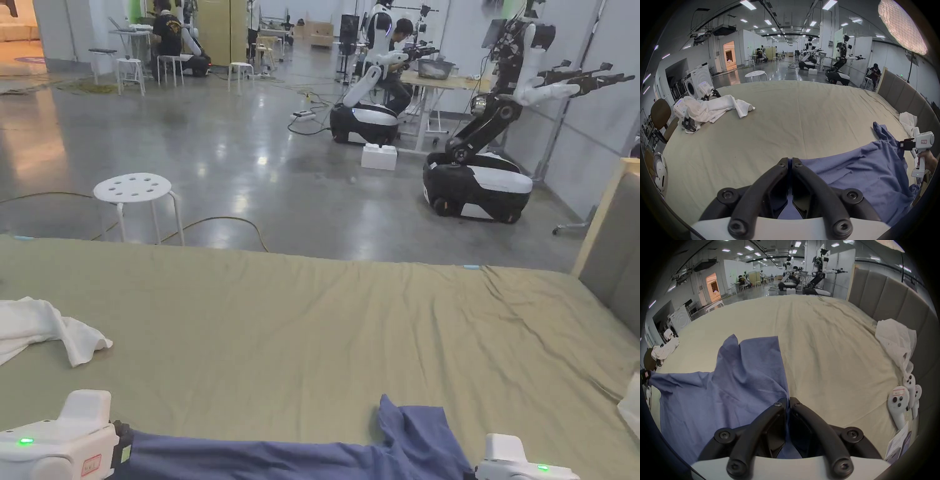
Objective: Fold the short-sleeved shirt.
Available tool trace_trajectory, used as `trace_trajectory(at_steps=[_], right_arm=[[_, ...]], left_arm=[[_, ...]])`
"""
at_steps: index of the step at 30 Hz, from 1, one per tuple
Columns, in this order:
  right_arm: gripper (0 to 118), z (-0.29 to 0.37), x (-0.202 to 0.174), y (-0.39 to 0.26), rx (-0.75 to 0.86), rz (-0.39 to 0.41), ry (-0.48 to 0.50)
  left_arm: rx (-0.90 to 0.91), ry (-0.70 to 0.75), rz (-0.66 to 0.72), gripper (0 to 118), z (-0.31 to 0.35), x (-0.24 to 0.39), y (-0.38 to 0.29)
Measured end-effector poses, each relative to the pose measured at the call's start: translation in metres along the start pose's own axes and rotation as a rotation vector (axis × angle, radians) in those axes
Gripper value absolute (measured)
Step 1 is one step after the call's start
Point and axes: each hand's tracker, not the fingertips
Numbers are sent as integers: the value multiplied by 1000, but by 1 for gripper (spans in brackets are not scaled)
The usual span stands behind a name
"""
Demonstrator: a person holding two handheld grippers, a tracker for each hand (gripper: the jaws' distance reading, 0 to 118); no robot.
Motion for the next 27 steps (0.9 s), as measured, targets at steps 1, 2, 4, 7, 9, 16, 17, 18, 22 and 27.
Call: trace_trajectory(at_steps=[1,2,4,7,9,16,17,18,22,27], right_arm=[[1,10,0,-1,18,-2,2],[1,17,1,-2,37,-14,10],[1,37,4,-3,89,-38,24],[1,67,5,0,153,-25,40],[1,92,4,4,202,-19,47],[1,176,11,27,363,19,47],[1,188,11,33,386,22,48],[1,201,12,38,418,26,46],[1,250,13,67,521,46,48],[1,299,10,106,617,66,34]], left_arm=[[5,1,3,0,5,-2,0],[14,1,8,0,10,-1,-2],[37,-3,19,0,23,-6,-1],[71,4,25,0,45,-8,0],[93,5,38,0,59,-15,4],[191,17,53,0,118,-29,25],[208,16,57,0,125,-32,30],[220,18,55,0,132,-31,35],[278,34,35,0,159,-36,65],[357,40,22,0,189,-41,112]])
